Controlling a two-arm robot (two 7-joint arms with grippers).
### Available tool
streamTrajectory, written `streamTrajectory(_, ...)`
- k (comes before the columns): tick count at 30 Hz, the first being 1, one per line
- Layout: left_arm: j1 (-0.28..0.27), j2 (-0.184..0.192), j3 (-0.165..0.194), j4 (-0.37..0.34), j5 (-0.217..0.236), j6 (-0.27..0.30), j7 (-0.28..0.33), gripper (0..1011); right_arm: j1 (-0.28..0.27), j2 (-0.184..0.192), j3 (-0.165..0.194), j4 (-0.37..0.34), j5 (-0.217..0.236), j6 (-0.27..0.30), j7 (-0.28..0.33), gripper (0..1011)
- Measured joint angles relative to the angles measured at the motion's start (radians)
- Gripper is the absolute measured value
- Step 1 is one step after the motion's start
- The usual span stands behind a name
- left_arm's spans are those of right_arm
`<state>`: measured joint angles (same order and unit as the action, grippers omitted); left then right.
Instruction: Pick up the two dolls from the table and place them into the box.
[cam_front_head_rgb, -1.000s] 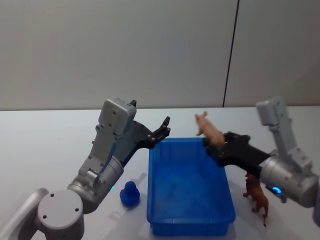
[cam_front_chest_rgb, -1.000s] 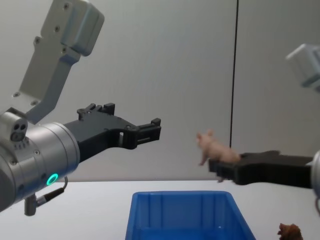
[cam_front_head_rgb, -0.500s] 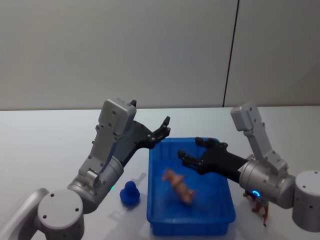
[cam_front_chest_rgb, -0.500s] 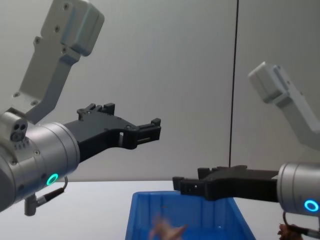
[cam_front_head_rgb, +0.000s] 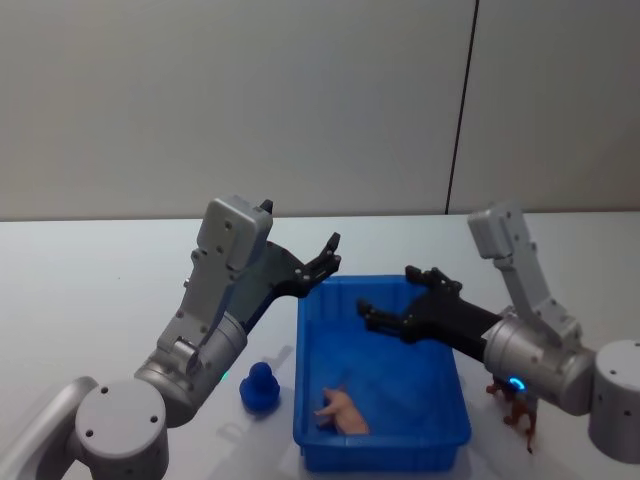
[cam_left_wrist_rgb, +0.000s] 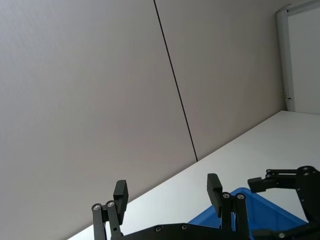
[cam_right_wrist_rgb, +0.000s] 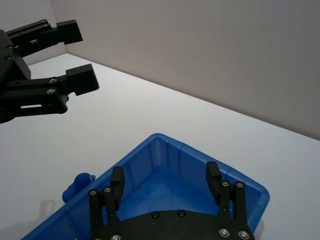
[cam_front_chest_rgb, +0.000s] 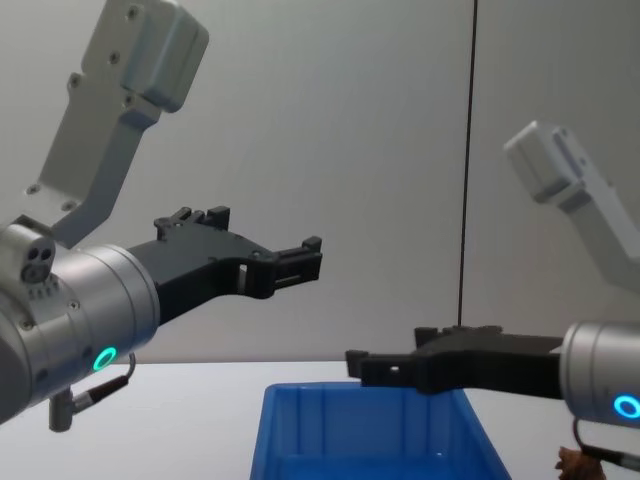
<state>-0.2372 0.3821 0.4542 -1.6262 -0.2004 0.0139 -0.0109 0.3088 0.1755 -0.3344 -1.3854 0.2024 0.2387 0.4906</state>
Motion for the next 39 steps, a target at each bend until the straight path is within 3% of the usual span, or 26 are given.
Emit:
streamTrajectory(9,0.0,0.0,0.0,0.0,0.0,0.0,0.0,1001,-0.049,0.041,0.023,-0.06,0.032,0.01,-0.059,1001)
streamTrajectory(24,0.0,0.0,0.0,0.0,0.0,0.0,0.0,1001,-0.156,0.132,0.073,-0.165,0.093,0.083,-0.158,1001)
streamTrajectory(39,0.0,0.0,0.0,0.0,0.0,0.0,0.0,1001,-0.179,0.172,0.101,-0.184,0.114,0.161,-0.194,1001)
